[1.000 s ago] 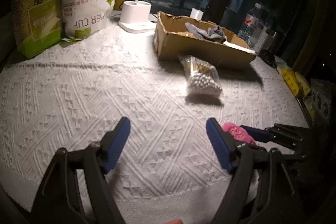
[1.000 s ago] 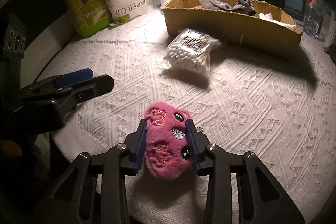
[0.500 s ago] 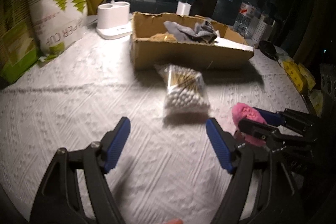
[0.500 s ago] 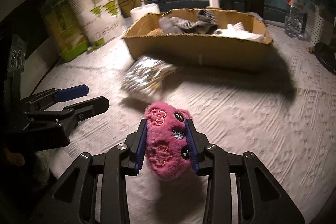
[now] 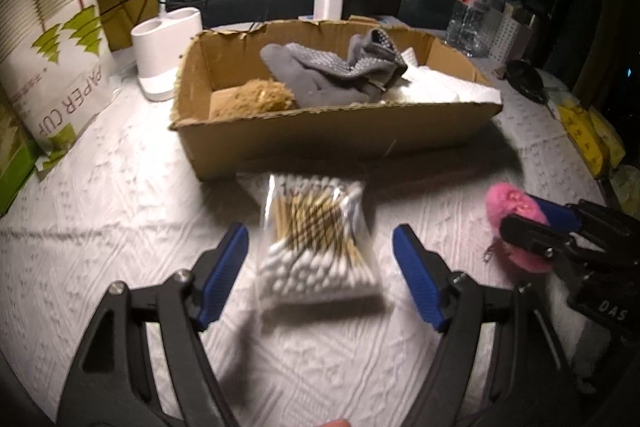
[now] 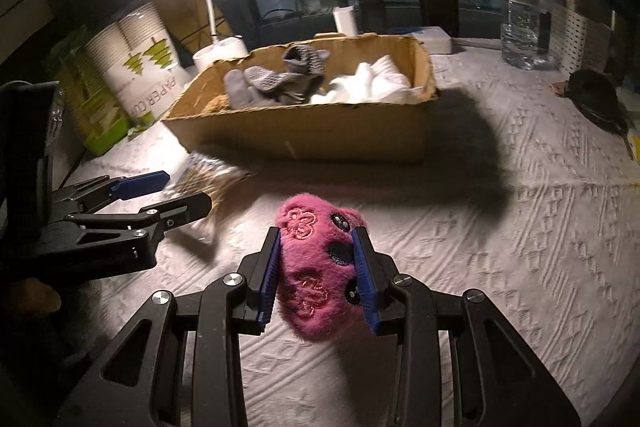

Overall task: Organize soft objects
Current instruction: 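Grasp the cotton swab bag with the left tool while the right tool holds the pink plush, then carry the swab bag and pink plush over the box with both tools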

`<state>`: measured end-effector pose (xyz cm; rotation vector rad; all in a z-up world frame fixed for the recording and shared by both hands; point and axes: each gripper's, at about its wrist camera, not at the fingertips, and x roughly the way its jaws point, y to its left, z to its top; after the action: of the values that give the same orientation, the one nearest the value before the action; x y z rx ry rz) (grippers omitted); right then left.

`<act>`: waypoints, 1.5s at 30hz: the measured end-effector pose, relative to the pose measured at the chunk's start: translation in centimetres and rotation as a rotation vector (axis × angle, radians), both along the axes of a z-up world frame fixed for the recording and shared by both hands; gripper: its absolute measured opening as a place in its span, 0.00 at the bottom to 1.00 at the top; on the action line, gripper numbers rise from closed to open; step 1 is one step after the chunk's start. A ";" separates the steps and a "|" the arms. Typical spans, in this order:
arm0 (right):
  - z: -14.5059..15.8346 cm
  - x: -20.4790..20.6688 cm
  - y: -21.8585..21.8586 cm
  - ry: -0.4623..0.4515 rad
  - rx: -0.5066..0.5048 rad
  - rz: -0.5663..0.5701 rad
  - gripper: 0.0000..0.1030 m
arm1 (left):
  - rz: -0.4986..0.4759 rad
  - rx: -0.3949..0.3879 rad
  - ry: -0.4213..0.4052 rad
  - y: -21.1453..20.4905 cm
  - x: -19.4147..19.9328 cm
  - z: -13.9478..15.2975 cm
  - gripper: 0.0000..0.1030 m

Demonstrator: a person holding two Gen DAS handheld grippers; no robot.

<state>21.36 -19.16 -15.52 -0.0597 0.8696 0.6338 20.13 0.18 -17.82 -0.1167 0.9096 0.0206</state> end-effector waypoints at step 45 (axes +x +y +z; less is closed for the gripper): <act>6.3 -0.4 5.1 -0.155 -0.033 0.082 0.36 | -0.022 0.003 -0.202 4.0 -2.7 8.4 0.45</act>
<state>20.93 -14.06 -9.21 -0.1725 0.7301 0.6824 17.46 4.18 -9.43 -0.1034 0.7086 -0.0104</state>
